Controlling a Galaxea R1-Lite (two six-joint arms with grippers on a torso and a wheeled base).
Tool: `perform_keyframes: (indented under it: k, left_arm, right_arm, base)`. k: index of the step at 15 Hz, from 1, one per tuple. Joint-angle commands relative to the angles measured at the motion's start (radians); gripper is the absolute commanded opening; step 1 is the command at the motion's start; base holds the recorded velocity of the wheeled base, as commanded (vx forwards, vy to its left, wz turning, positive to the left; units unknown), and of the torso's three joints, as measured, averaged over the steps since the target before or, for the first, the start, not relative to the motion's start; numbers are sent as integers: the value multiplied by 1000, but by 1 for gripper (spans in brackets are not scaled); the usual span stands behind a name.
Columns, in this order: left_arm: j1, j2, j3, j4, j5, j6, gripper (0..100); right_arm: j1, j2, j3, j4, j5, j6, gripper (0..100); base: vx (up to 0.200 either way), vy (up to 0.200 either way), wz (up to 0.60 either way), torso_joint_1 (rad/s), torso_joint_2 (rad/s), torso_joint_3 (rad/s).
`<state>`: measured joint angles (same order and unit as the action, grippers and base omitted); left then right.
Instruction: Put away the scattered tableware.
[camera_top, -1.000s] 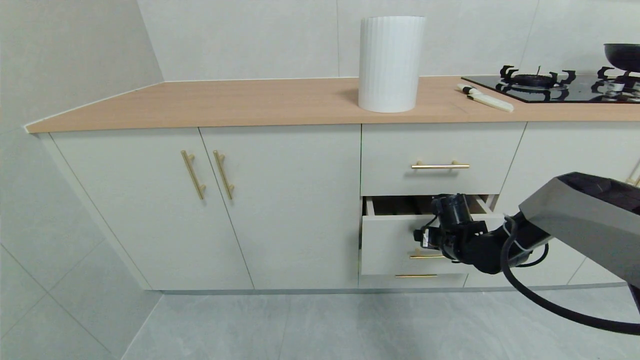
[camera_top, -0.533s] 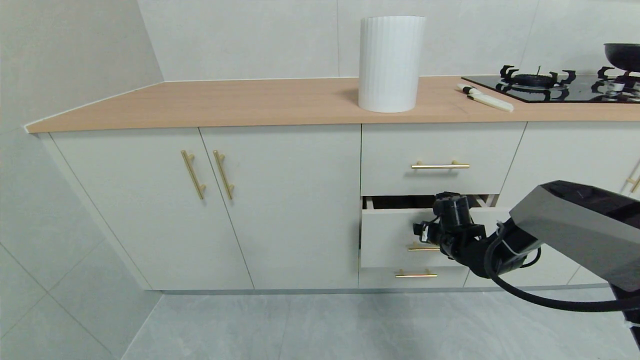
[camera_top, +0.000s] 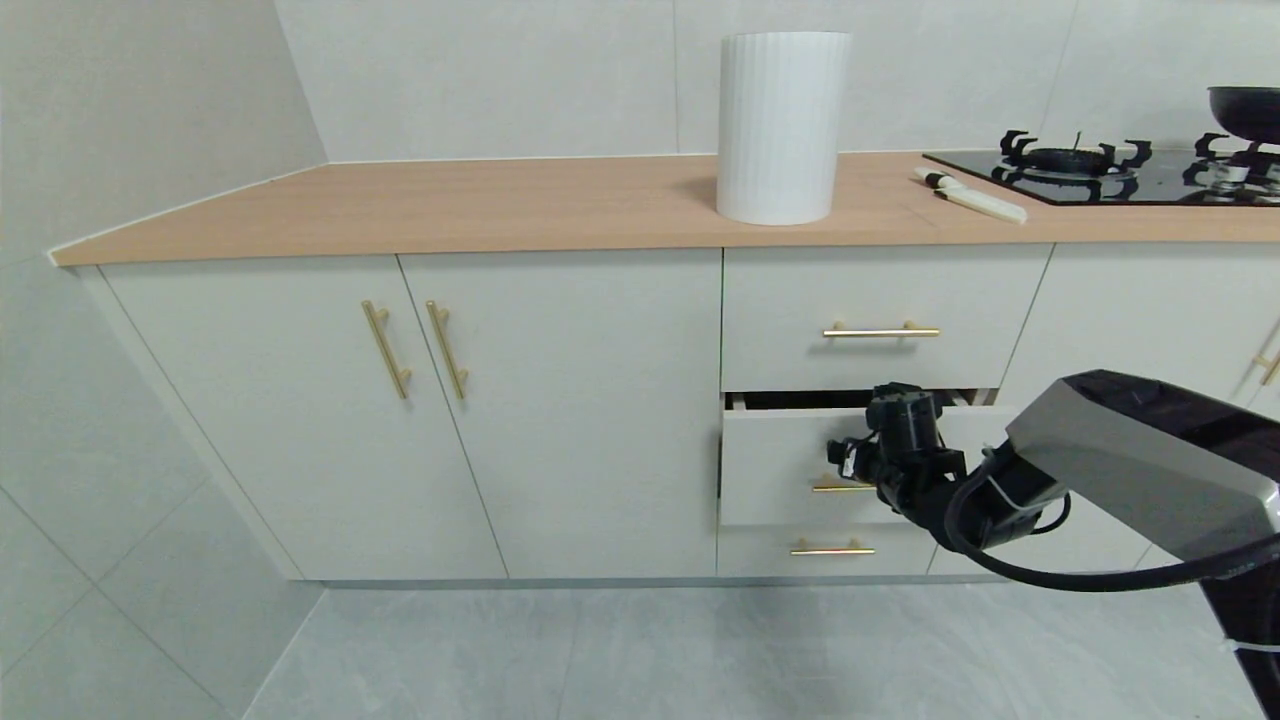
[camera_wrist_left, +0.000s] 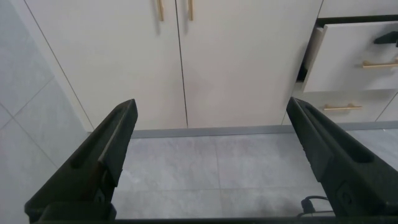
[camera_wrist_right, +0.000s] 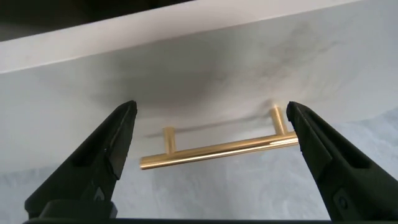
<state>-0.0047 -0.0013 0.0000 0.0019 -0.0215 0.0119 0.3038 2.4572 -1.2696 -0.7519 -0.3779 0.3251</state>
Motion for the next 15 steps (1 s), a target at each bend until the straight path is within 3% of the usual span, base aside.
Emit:
perform_keyframes:
  k: [1,15]
  left_arm:
    - [0,1,0,1,0,0,100]
    - [0,1,0,1,0,0,100]
  right_arm:
    - [-8,19,-16,-24,-1,2,100]
    - [-38,108,-183,-56,-73,43,100]
  base:
    - [0,0,0,0,0,0]
    - [0,0,0,0,0,0]
